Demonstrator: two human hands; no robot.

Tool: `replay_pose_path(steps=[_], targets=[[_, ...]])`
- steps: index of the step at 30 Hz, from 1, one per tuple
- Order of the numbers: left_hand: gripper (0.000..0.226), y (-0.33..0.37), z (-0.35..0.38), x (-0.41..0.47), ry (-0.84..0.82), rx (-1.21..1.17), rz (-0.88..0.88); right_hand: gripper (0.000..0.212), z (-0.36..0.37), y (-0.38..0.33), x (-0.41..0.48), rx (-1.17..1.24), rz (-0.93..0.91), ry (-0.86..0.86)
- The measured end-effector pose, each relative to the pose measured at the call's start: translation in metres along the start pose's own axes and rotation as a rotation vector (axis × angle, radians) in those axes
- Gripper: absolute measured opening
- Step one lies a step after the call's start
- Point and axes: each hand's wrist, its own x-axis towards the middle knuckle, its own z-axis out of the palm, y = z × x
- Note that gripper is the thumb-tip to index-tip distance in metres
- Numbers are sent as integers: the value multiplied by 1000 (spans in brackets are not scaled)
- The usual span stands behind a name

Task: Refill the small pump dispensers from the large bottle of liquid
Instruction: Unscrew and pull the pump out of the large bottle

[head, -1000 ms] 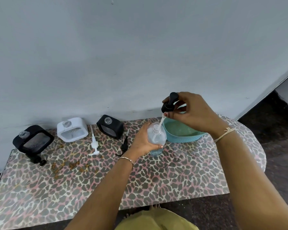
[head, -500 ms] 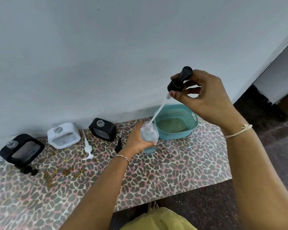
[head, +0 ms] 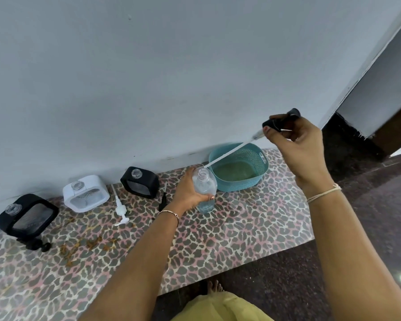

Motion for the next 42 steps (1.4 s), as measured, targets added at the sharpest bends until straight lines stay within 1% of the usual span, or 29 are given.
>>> replay_pose_path(steps=[6, 9, 12, 14, 15, 19, 23, 24, 26, 28, 30, 33, 36, 38, 40, 42], targets=[[99, -1, 1, 2, -8, -20, 5, 9, -34, 32, -7, 130, 150, 229], [97, -2, 2, 1, -2, -33, 8, 11, -39, 61, -20, 239, 290, 334], [93, -3, 1, -1, 6, -81, 4, 8, -40, 96, -38, 325, 466, 395], [93, -2, 1, 0, 28, -70, -12, 19, -38, 117, -48, 393, 585, 444], [94, -1, 1, 0, 42, -55, -16, 23, -37, 124, -52, 430, 650, 463], [91, 1, 1, 0, 93, -8, -18, 16, -25, 149, -70, 522, 858, 473], [89, 0, -1, -1, 116, -6, -24, 30, -13, 175, -86, 555, 1033, 498], [89, -1, -2, -2, 123, -18, -28, 31, -12, 180, -89, 566, 1063, 509], [88, -4, -4, -2, 136, -40, -46, 20, -10, 189, -92, 596, 1090, 485], [88, -6, -6, -2, 144, -41, -58, 7, -8, 194, -94, 633, 1091, 415], [87, -7, -9, -2, 146, -35, -63, 10, -7, 200, -96, 651, 1092, 370], [86, -9, -12, -3, 145, -57, -67, 11, -2, 209, -99, 625, 1120, 354], [87, -10, -13, -4, 133, -61, -64, 24, 6, 216, -99, 579, 1125, 380], [87, -9, -13, -3, 114, -69, -60, 26, 10, 219, -97, 533, 1104, 399], [86, -9, -12, -3, 104, -76, -49, 23, 13, 225, -97, 492, 1077, 389], [86, -9, -12, -3, 97, -76, -40, 25, 16, 233, -97, 358, 1034, 361]])
